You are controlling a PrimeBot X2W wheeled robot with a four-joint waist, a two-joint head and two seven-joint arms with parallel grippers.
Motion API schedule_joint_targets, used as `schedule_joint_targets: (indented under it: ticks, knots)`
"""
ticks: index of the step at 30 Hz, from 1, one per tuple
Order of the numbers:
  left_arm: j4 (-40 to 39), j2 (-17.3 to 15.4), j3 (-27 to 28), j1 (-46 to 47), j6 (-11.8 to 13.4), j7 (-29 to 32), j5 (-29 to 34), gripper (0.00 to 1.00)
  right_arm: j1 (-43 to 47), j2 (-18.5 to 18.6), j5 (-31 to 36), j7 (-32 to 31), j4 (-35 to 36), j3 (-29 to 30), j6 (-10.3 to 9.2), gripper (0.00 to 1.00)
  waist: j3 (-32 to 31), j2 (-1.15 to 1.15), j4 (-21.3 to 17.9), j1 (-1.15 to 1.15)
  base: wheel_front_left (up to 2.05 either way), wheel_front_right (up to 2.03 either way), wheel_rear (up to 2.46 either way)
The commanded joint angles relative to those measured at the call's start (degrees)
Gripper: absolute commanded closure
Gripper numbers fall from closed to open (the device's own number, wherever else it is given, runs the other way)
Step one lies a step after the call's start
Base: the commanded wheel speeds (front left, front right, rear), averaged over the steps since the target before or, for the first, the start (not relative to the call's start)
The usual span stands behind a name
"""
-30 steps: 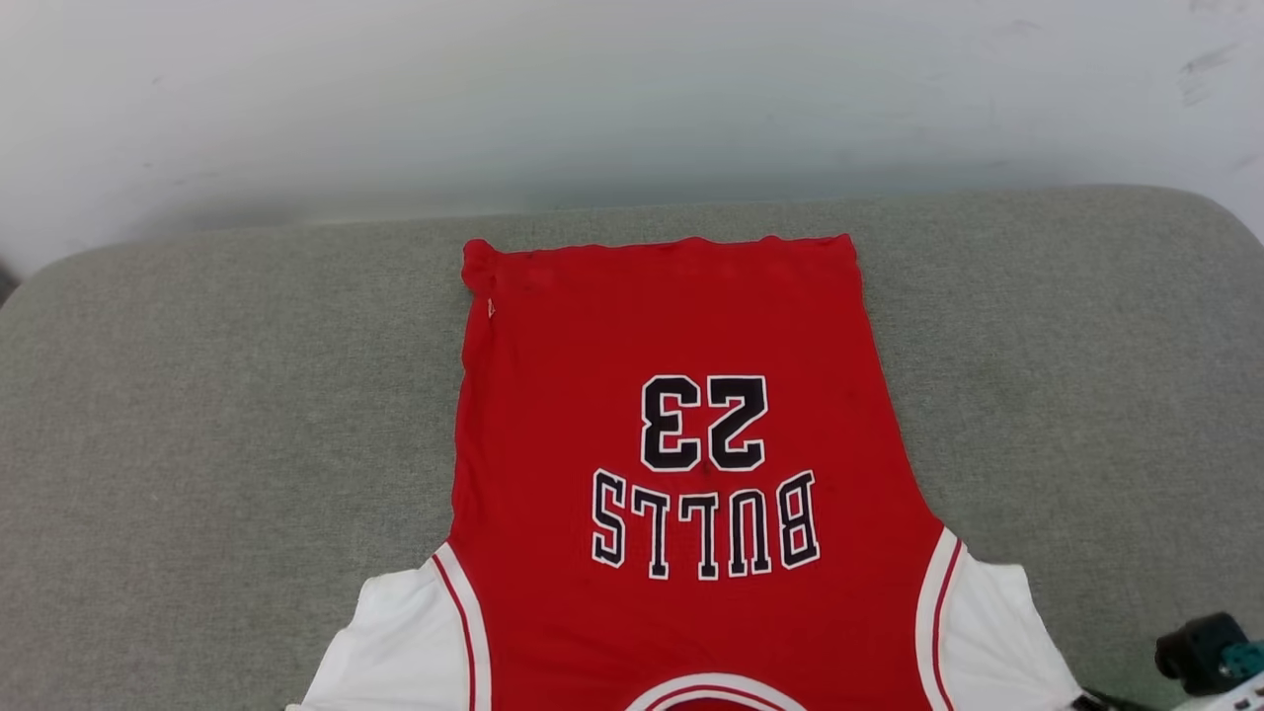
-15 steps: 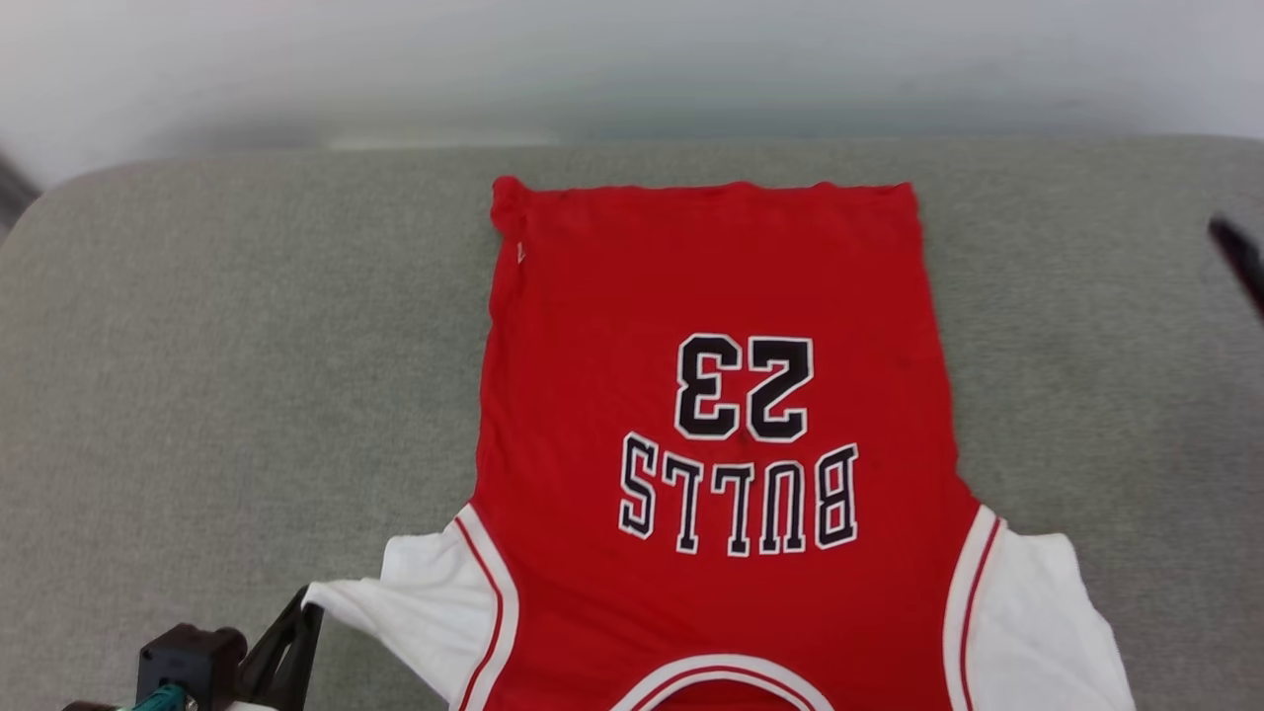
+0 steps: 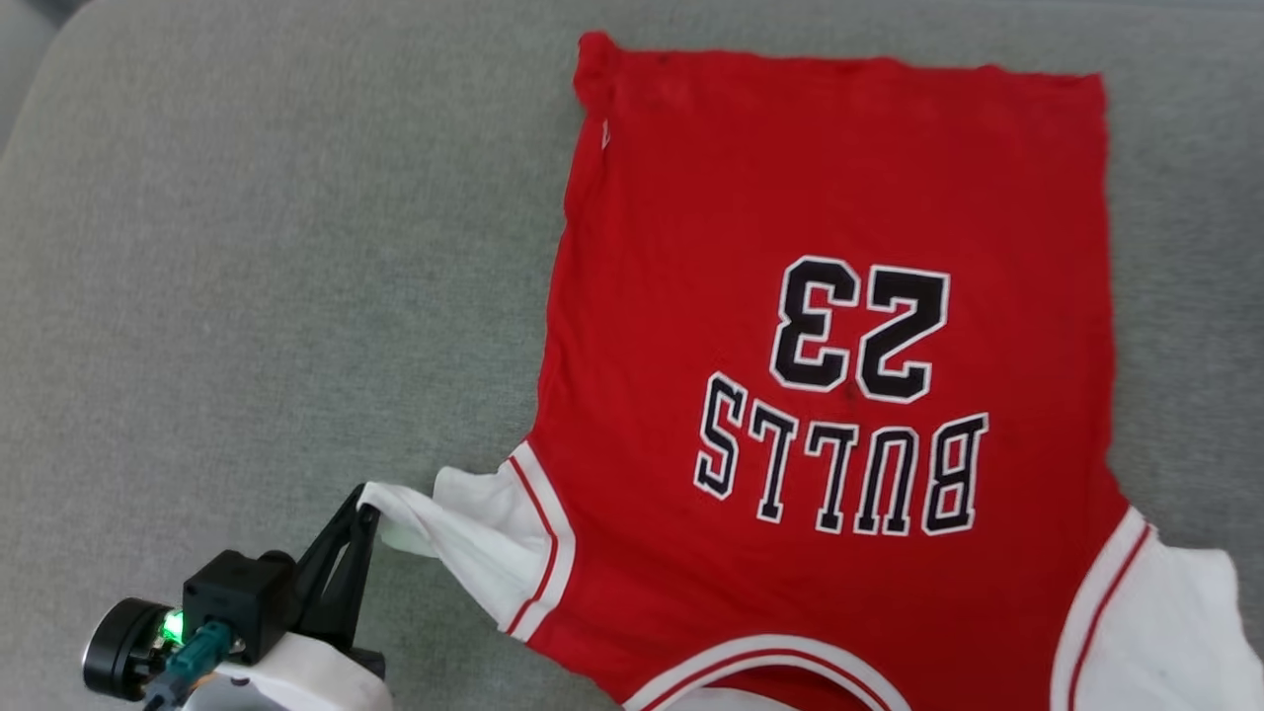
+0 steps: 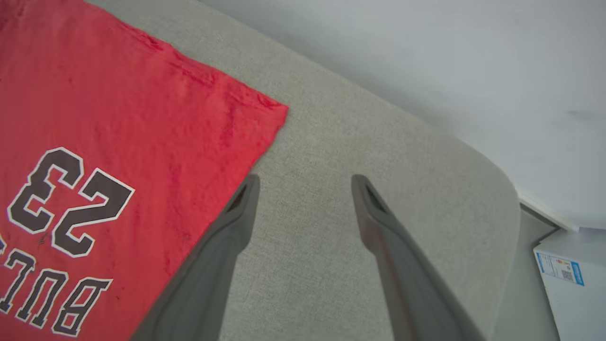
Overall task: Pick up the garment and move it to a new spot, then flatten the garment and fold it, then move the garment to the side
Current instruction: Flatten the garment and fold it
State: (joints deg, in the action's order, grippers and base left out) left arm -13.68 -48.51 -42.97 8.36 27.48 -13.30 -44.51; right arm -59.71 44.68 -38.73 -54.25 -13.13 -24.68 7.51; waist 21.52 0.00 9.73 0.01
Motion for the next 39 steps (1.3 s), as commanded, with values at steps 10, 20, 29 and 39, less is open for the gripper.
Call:
schedule_joint_targets:
  ticks: [10, 20, 29, 39]
  knots:
    - [1.33, 4.73, -1.34, 6.44, -2.46, -0.87, 3.5, 1.0, -12.48, -4.04, 3.78, -18.32, -13.85, 2.81, -0.04, 0.0, 11.23, 0.0, 8.18, -0.01, 0.0, 0.0, 0.0]
    - [2.05, 8.58, -1.3, 9.5, -3.67, -1.5, 5.63, 1.0, -6.84, -7.15, 8.23, -18.08, -18.21, 5.2, -0.03, 0.0, 15.89, 0.0, 11.35, -0.01, 0.0, 0.0, 0.0]
    - [3.41, 9.75, -0.22, 8.69, -3.98, -1.85, 6.86, 1.0, -1.68, -4.94, 6.61, -14.61, -15.0, 3.52, -0.02, 1.0, 13.39, 0.0, 10.47, -0.01, 0.0, 0.0, 0.0]
    - [3.21, 7.36, 2.16, 3.79, -1.93, -1.93, 5.89, 1.0, -2.47, -0.96, 0.67, -8.61, -7.53, -3.1, -0.03, 1.0, 4.41, 0.0, 5.53, -0.01, 0.0, 0.0, 0.0]
